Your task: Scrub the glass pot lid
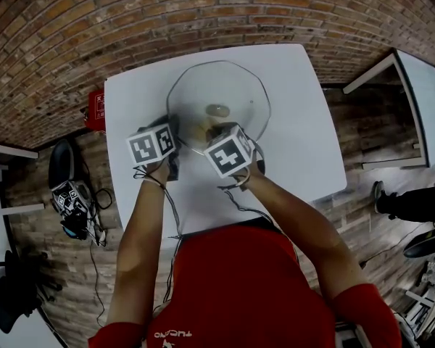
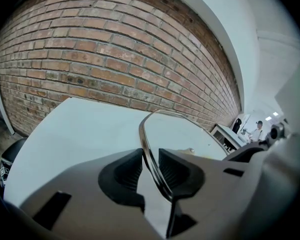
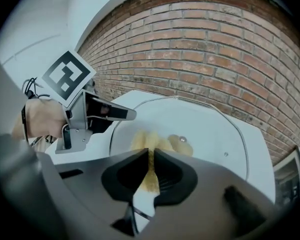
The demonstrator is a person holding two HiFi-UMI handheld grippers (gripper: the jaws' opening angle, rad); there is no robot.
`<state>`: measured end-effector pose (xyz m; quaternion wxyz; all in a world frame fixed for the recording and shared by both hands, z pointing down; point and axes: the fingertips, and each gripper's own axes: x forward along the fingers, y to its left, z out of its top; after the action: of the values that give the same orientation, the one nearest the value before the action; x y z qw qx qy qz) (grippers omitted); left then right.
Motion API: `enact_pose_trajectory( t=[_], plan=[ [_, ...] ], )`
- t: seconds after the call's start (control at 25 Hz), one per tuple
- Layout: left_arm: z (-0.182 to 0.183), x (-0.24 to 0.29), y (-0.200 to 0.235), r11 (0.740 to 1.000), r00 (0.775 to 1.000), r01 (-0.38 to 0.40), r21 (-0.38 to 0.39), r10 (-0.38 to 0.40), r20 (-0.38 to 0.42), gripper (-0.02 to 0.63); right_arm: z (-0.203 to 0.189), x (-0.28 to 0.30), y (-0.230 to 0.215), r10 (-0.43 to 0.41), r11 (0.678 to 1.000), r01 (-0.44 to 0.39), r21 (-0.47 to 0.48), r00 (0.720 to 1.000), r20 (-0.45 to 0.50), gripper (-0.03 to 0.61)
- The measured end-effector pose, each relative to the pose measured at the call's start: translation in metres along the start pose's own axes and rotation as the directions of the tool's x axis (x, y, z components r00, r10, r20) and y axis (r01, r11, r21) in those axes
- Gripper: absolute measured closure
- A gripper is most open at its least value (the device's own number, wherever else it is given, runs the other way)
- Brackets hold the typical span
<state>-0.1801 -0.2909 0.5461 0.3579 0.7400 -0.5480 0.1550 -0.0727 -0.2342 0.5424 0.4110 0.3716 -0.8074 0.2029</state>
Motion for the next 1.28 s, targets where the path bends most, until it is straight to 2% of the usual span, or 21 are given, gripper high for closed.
enact_pose_trajectory(
  t=[0.32,0.48,0.6,0.8,0.96,1.12,1.28],
  plan=[
    [0.000,0.000,0.000,1.000,1.000,-0.007,-0.002,0.007,-0.002,0.506,-0.028,-0.018,-0.063,-0.109,0.993,0.111,0.041,0.993,-0.043,0.528],
    [-0.001,-0.001,-0.002,1.000,1.000,-0.011,-0.001,0.011,0.000,0.505,-0.030,-0.026,-0.085,-0.125,0.987,0.127,0.096,0.992,-0.029,0.528],
    [-0.001,0.000,-0.002,1.000,1.000,-0.013,0.005,0.013,0.002,0.503,-0.014,-0.030,-0.089,-0.124,0.984,0.122,0.126,0.992,0.008,0.528],
    [-0.002,0.000,-0.003,1.000,1.000,-0.022,0.020,0.022,0.002,0.502,0.027,-0.010,-0.094,-0.133,0.985,0.124,0.118,0.988,0.077,0.528],
    [-0.002,-0.001,-0.004,0.999,1.000,-0.024,0.034,0.024,-0.006,0.499,0.043,0.012,-0.092,-0.114,0.988,0.107,0.115,0.992,0.062,0.528],
    [0.000,-0.001,-0.003,0.999,1.000,-0.019,0.040,0.019,0.009,0.497,0.043,0.026,-0.091,-0.116,0.987,0.113,0.112,0.993,0.018,0.528],
    [0.002,-0.003,-0.003,0.998,0.999,-0.007,0.069,0.005,0.040,0.486,0.043,0.033,-0.091,-0.109,0.988,0.105,0.115,0.994,0.030,0.526]
  ],
)
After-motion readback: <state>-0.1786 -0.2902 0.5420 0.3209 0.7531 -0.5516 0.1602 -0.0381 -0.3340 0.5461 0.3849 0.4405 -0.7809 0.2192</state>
